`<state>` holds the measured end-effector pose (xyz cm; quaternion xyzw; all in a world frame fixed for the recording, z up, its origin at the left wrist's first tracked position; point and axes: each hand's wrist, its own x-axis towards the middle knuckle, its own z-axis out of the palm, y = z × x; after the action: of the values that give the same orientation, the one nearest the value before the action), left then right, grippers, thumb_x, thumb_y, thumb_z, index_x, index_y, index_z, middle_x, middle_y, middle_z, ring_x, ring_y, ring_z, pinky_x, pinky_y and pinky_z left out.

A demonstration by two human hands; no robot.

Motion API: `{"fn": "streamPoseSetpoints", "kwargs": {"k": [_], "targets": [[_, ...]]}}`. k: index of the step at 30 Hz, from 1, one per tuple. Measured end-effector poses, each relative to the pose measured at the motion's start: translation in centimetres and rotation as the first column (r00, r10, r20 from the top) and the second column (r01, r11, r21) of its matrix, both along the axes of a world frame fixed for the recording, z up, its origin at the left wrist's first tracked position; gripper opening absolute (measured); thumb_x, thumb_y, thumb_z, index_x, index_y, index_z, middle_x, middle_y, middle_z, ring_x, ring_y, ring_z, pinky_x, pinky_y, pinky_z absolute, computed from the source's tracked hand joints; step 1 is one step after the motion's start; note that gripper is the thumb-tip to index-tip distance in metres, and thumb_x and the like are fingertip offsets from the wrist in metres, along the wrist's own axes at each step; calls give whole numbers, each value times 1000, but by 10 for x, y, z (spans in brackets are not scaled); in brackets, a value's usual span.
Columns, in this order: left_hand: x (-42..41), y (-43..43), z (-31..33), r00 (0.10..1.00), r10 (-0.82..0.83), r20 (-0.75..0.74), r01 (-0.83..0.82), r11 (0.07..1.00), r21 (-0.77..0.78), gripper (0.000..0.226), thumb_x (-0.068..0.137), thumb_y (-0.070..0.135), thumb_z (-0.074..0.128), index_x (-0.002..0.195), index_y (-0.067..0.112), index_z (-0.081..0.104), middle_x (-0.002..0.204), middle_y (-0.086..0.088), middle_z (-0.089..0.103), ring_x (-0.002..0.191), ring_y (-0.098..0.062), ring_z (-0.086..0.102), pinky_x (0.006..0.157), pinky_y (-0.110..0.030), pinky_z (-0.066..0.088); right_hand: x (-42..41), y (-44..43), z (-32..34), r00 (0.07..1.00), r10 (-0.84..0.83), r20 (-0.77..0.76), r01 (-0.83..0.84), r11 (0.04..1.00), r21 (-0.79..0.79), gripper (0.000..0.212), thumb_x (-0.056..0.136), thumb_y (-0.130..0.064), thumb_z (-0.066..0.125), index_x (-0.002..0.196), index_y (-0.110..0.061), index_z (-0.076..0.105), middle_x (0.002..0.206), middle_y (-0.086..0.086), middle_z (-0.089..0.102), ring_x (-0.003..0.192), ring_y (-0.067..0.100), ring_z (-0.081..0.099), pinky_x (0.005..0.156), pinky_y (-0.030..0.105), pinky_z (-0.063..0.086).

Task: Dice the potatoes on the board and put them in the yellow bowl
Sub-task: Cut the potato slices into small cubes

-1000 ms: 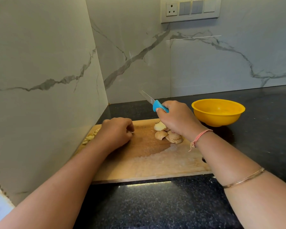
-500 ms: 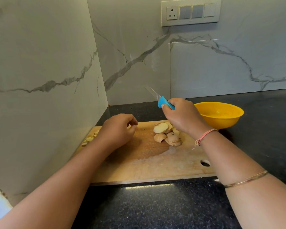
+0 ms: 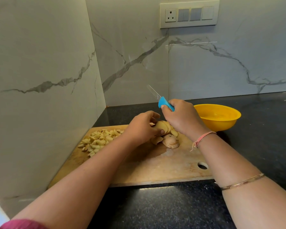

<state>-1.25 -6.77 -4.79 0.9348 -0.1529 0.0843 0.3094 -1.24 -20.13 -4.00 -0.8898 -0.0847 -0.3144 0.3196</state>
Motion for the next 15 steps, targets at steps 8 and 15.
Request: {"fn": "streamPoseSetpoints", "kwargs": {"k": [8, 15], "targets": [[-5, 14, -5, 999, -7, 41, 9, 998, -55, 54, 79, 21, 76, 129, 22, 54, 109, 6, 57, 94, -8, 55, 87, -25, 51, -1, 1, -1, 1000, -9, -4, 9, 1000, 4, 33, 98, -31, 45, 119, -9, 58, 104, 7, 62, 82, 11, 52, 66, 20, 41], [-4, 17, -6, 999, -42, 26, 46, 984, -172, 13, 82, 19, 73, 86, 25, 61, 92, 8, 64, 92, -11, 60, 84, -28, 51, -3, 2, 0, 999, 9, -38, -8, 1000, 14, 33, 98, -32, 45, 118, -10, 58, 93, 2, 58, 76, 12, 55, 60, 20, 46]]}}
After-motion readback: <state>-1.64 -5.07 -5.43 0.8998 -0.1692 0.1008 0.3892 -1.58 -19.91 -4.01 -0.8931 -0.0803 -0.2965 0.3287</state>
